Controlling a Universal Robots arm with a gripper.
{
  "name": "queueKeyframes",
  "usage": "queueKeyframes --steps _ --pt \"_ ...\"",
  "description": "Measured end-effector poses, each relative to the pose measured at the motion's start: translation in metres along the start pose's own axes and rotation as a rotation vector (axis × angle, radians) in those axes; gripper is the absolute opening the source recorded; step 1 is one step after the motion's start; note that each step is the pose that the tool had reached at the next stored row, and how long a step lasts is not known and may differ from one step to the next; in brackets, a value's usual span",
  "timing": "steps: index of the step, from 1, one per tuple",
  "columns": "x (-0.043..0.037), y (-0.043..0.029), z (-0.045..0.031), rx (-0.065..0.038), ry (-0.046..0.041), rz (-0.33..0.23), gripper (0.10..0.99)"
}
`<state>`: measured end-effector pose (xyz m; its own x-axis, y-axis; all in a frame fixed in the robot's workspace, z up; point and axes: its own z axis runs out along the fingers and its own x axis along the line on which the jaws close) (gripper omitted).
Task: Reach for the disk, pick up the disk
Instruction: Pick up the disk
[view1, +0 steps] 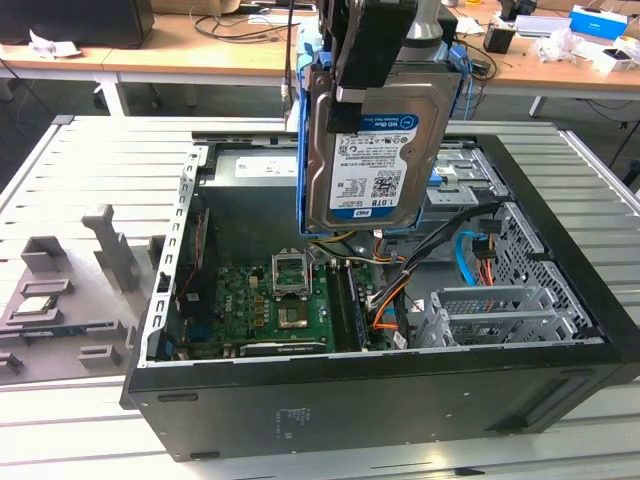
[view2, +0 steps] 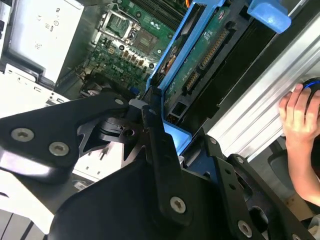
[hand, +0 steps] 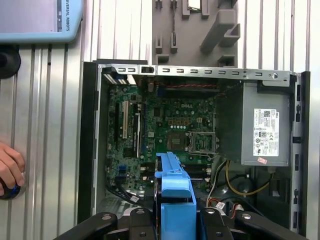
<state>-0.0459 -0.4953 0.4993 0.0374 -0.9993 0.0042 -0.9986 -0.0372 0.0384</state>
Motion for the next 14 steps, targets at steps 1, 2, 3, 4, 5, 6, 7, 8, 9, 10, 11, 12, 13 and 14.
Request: queueKeyframes --steps 1,2,3,4,5,6,7,8,9,10,11,12,13,14 --pt "0.0012 0.0001 0.0000 0.000 0.0000 0.000 0.369" --pt "0.0040 0.0002 0.0000 0.000 0.0000 0.000 0.369" --pt "0.0055 0.0002 0.0000 0.000 0.0000 0.000 0.369" --pt "0.0069 0.0003 0.0000 0.000 0.0000 0.000 0.369" --pt "0.0084 0.0003 0.0000 0.000 0.0000 0.000 0.369" --pt "0.0096 0.0004 0.0001 0.000 0.0000 0.000 0.369" --pt "0.0116 0.0004 0.0001 0.000 0.0000 0.000 0.369" --pt "0.0139 0.0005 0.0001 0.000 0.0001 0.000 0.369" --pt "0.0163 0.0006 0.0001 0.000 0.0001 0.000 0.369" --pt "0.0186 0.0007 0.0001 0.000 0.0000 0.000 0.369" --pt "0.0223 0.0008 0.0001 0.000 0.0001 0.000 0.369" --pt "0.0242 0.0009 0.0002 0.000 0.0000 0.000 0.369" --pt "0.0260 0.0009 0.0001 0.000 0.0001 0.000 0.369" --pt "0.0285 0.0010 0.0002 0.000 0.0000 0.000 0.369"
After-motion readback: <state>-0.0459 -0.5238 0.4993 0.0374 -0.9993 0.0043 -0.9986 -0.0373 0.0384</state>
